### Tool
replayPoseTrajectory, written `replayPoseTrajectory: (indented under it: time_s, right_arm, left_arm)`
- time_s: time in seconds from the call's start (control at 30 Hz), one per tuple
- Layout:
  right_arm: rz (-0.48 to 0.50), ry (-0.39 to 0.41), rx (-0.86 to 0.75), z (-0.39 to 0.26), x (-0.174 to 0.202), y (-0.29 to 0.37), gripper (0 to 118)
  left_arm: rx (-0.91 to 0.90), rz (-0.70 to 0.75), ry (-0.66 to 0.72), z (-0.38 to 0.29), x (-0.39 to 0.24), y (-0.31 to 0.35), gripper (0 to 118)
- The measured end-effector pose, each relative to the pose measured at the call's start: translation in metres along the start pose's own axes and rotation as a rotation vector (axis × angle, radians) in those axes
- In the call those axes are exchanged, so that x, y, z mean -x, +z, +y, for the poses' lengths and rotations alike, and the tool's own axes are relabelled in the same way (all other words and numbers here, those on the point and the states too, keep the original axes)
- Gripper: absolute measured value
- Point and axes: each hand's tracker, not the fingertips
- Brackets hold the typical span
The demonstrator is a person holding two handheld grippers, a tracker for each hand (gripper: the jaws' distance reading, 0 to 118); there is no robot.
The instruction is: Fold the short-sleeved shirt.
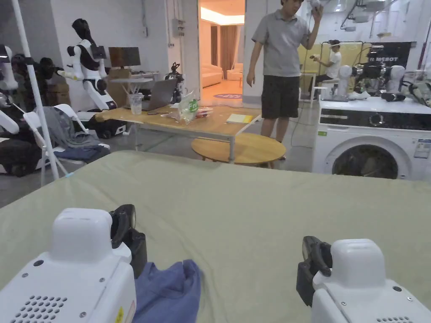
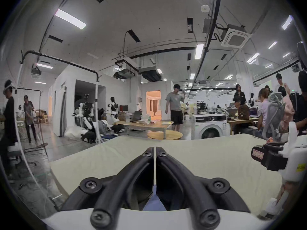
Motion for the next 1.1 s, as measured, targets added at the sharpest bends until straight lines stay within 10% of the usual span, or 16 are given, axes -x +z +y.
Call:
replayPoseTrajectory:
  time_s: [0.3,0.37,0.4,0.43,0.7,0.9,0.97,1.0,1.1]
  right_arm:
    - [0.07,-0.006,0.033,-0.01,0.024,-0.024,0]
    - [0.067,-0.007,0.046,-0.015,0.02,-0.026,0]
    - [0.069,-0.014,0.059,-0.017,0.016,-0.026,0]
    - [0.071,-0.024,0.072,-0.02,0.011,-0.028,0]
    - [0.014,-0.072,0.159,-0.036,-0.029,-0.032,0]
    - [-0.056,-0.137,0.201,-0.047,-0.059,-0.03,0]
    - [-0.061,-0.155,0.207,-0.052,-0.064,-0.028,0]
    - [-0.066,-0.162,0.21,-0.054,-0.067,-0.028,0]
    - [-0.067,-0.199,0.219,-0.056,-0.071,-0.025,0]
  left_arm:
    - [0.293,-0.081,0.073,-0.016,0.063,-0.044,2]
    - [0.406,-0.09,0.047,-0.039,0.079,-0.077,45]
    - [0.46,-0.104,0.025,-0.053,0.085,-0.092,85]
    - [0.547,-0.125,0.023,-0.065,0.09,-0.109,91]
    - [0.883,-0.195,0.166,-0.174,0.106,-0.188,89]
    - [0.93,-0.173,-0.049,-0.209,0.072,-0.191,81]
    - [0.96,-0.174,-0.019,-0.199,0.073,-0.194,57]
    - [0.938,-0.174,-0.034,-0.192,0.07,-0.19,11]
    - [0.965,-0.18,-0.007,-0.201,0.075,-0.196,0]
